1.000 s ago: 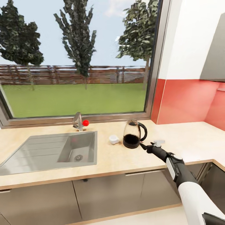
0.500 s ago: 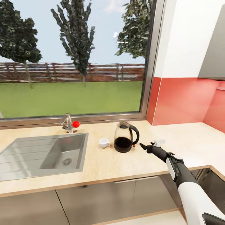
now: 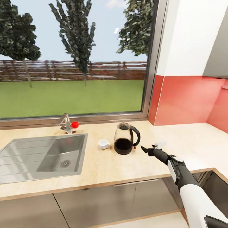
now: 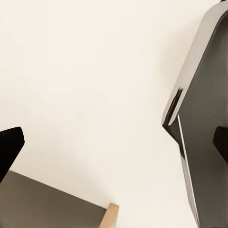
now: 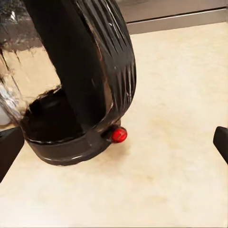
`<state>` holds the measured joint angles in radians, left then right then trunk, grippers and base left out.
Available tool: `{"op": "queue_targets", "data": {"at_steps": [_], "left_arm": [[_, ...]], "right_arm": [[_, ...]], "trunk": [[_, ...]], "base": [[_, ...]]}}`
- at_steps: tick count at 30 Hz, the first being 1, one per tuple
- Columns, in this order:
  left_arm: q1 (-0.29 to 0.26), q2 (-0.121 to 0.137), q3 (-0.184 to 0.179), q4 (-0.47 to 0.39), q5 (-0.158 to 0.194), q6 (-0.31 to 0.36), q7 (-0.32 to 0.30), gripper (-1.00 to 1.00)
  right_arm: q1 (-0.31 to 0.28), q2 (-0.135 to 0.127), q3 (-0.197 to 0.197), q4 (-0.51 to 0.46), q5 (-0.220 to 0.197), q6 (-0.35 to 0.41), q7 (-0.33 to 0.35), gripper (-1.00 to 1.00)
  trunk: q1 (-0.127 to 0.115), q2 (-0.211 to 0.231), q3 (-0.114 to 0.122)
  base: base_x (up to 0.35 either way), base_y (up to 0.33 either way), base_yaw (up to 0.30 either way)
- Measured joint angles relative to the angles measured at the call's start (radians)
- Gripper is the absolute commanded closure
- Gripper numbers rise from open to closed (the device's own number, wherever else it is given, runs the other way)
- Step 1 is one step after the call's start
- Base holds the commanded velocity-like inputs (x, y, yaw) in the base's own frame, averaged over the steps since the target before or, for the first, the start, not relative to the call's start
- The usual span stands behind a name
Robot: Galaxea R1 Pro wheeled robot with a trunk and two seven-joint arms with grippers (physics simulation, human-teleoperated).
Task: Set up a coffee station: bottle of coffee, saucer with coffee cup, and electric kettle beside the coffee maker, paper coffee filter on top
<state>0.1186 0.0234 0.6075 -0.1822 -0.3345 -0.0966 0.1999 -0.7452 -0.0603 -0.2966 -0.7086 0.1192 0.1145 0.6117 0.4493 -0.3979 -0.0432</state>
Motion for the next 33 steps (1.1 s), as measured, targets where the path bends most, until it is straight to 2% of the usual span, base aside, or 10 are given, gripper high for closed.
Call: {"op": "queue_targets", "data": {"at_steps": [6, 21, 25, 29, 33], "left_arm": [[0.000, 0.000, 0.000, 0.000, 0.001, 0.000, 0.000, -1.00], [0.000, 0.001, 0.000, 0.004, 0.001, 0.000, 0.000, -1.00], [0.000, 0.001, 0.000, 0.004, 0.001, 0.000, 0.000, -1.00], [0.000, 0.002, 0.002, 0.004, 0.001, 0.000, 0.000, -1.00], [0.000, 0.002, 0.001, 0.004, 0.001, 0.000, 0.000, -1.00]], "right_arm": [[0.000, 0.000, 0.000, 0.000, 0.002, 0.000, 0.000, -1.00], [0.000, -0.002, 0.000, 0.000, 0.002, -0.002, 0.002, -1.00], [0.000, -0.003, -0.001, -0.003, 0.035, -0.006, 0.052, -1.00], [0.000, -0.002, -0.001, -0.003, 0.076, -0.008, 0.070, -1.00], [0.000, -0.001, -0.001, -0.002, 0.084, -0.008, 0.072, -1.00]], "trunk": [[0.000, 0.000, -0.008], [0.000, 0.000, -0.009], [0.000, 0.000, -0.009], [0.000, 0.000, -0.009], [0.000, 0.000, -0.009]], "base": [[0.131, 0.000, 0.000], [0.091, 0.000, 0.000], [0.006, 0.000, 0.000], [0.001, 0.000, 0.000], [0.000, 0.000, 0.000]]}}
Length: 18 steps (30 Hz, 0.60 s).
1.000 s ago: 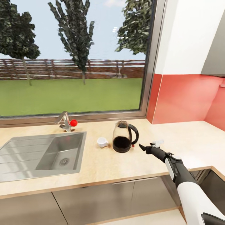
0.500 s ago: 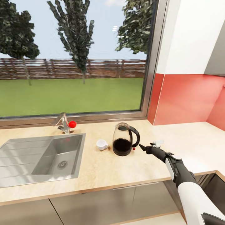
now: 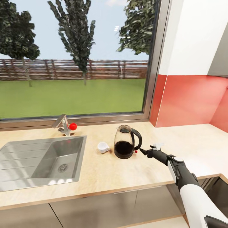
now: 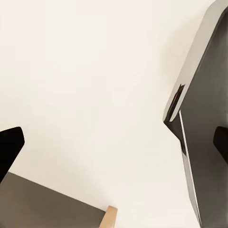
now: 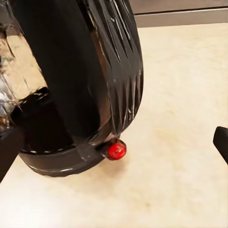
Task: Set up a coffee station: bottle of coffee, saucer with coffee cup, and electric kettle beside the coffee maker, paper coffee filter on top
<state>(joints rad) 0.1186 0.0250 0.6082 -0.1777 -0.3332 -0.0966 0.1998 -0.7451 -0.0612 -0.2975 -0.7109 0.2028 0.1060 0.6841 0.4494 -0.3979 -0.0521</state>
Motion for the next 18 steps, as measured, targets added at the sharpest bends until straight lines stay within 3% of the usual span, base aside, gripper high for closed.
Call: {"op": "queue_targets", "data": {"at_steps": [8, 18], "left_arm": [[0.000, 0.000, 0.000, 0.000, 0.000, 0.000, 0.000, -1.00], [0.000, -0.001, -0.002, 0.000, -0.001, 0.000, 0.000, -1.00]], "right_arm": [[0.000, -0.001, 0.000, -0.004, 0.002, 0.001, 0.000, -1.00], [0.000, -0.001, 0.000, -0.005, 0.003, 0.001, 0.000, -1.00]], "trunk": [[0.000, 0.000, 0.000], [0.000, 0.000, 0.000]], "base": [[0.115, 0.000, 0.000], [0.018, 0.000, 0.000]]}}
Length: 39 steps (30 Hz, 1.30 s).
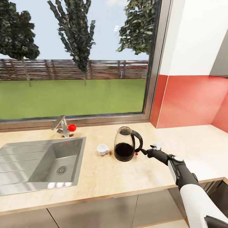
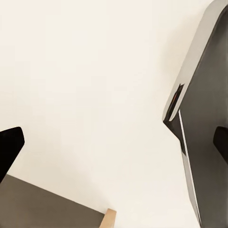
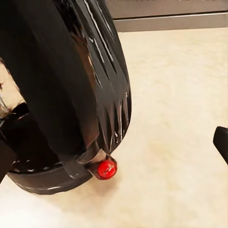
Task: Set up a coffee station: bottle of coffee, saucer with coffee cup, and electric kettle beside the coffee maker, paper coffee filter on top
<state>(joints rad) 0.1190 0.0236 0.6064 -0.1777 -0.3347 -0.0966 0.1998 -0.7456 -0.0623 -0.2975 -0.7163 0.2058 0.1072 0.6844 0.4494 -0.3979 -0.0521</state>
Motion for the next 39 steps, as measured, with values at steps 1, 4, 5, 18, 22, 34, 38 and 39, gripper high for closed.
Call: {"op": "queue_targets", "data": {"at_steps": [1, 4, 5, 18, 22, 34, 38, 39], "left_arm": [[0.000, 0.000, 0.000, 0.000, 0.000, 0.000, 0.000, -1.00], [0.000, 0.000, 0.000, 0.000, 0.000, 0.000, 0.000, -1.00], [0.000, 0.000, 0.000, 0.000, 0.000, 0.000, 0.000, -1.00], [0.000, 0.001, 0.004, 0.000, 0.001, 0.000, 0.003, -1.00], [0.000, 0.001, 0.004, 0.000, 0.001, 0.000, 0.003, -1.00], [0.000, 0.001, 0.004, 0.000, 0.001, 0.000, 0.002, -1.00], [0.000, 0.001, 0.006, 0.000, 0.001, 0.000, 0.002, -1.00], [0.000, 0.002, 0.008, 0.000, 0.001, 0.000, 0.002, -1.00]], "right_arm": [[0.000, 0.000, 0.000, 0.000, 0.000, 0.000, 0.000, -1.00], [0.000, 0.000, 0.000, 0.000, 0.000, 0.000, 0.000, -1.00], [0.000, 0.000, 0.000, 0.000, 0.000, 0.001, 0.000, -1.00], [0.000, 0.000, 0.001, 0.001, 0.001, 0.003, 0.000, -1.00], [0.001, 0.000, 0.002, 0.001, 0.001, 0.003, 0.000, -1.00], [0.000, 0.001, 0.002, 0.001, 0.001, 0.003, 0.000, -1.00], [0.000, 0.001, 0.002, 0.001, 0.001, 0.003, 0.000, -1.00], [0.001, 0.002, 0.002, 0.001, 0.001, 0.003, 0.000, -1.00]], "trunk": [[0.000, 0.000, 0.000], [0.000, 0.000, 0.000], [0.000, 0.000, 0.000], [0.000, 0.000, 0.000], [0.000, 0.000, 0.000], [0.000, 0.000, 0.000], [0.000, 0.000, 0.000], [0.000, 0.000, 0.000]], "base": [[0.002, 0.000, 0.000], [0.039, 0.002, 0.000], [0.080, 0.015, 0.000], [0.040, 0.058, 0.000], [0.001, 0.109, 0.000], [0.000, 0.011, 0.000], [0.025, 0.000, 0.000], [0.049, 0.000, 0.000]]}}
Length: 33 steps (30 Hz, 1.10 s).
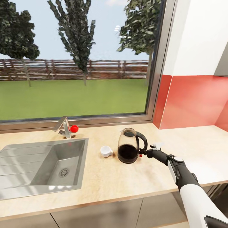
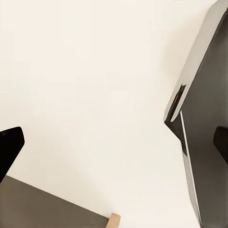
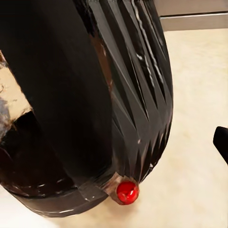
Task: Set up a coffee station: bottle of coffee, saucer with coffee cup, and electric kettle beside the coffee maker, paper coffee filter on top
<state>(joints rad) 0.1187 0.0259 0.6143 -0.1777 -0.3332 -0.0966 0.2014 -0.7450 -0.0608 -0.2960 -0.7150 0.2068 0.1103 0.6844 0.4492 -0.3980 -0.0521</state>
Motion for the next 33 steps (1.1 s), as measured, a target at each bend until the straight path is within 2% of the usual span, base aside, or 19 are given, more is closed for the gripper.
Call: {"op": "queue_targets", "data": {"at_steps": [20, 21, 26, 29, 33], "left_arm": [[0.000, -0.001, 0.001, 0.001, 0.000, 0.000, 0.000, -1.00], [0.001, -0.001, 0.001, 0.001, 0.000, 0.000, 0.000, -1.00], [0.001, -0.001, -0.001, 0.000, 0.000, 0.000, 0.000, -1.00], [0.001, -0.002, -0.003, 0.000, -0.001, 0.000, 0.000, -1.00], [0.000, -0.002, -0.004, 0.000, -0.001, 0.000, 0.000, -1.00]], "right_arm": [[0.000, -0.001, 0.000, 0.000, 0.000, 0.000, 0.000, -1.00], [0.000, -0.001, 0.000, 0.000, 0.000, -0.001, 0.000, 1.00], [0.000, -0.002, 0.000, 0.000, 0.006, -0.003, 0.000, 1.00], [0.000, 0.000, 0.000, 0.000, 0.031, -0.003, 0.000, 1.00], [-0.001, 0.001, 0.000, 0.000, 0.039, -0.003, -0.001, 1.00]], "trunk": [[0.000, 0.000, 0.000], [0.000, 0.000, 0.000], [0.000, 0.000, 0.000], [0.000, 0.000, 0.000], [0.000, 0.000, 0.000]], "base": [[0.027, 0.008, 0.000], [0.000, 0.000, 0.000], [0.000, 0.000, 0.000], [0.000, 0.000, 0.000], [0.000, 0.000, 0.000]]}}
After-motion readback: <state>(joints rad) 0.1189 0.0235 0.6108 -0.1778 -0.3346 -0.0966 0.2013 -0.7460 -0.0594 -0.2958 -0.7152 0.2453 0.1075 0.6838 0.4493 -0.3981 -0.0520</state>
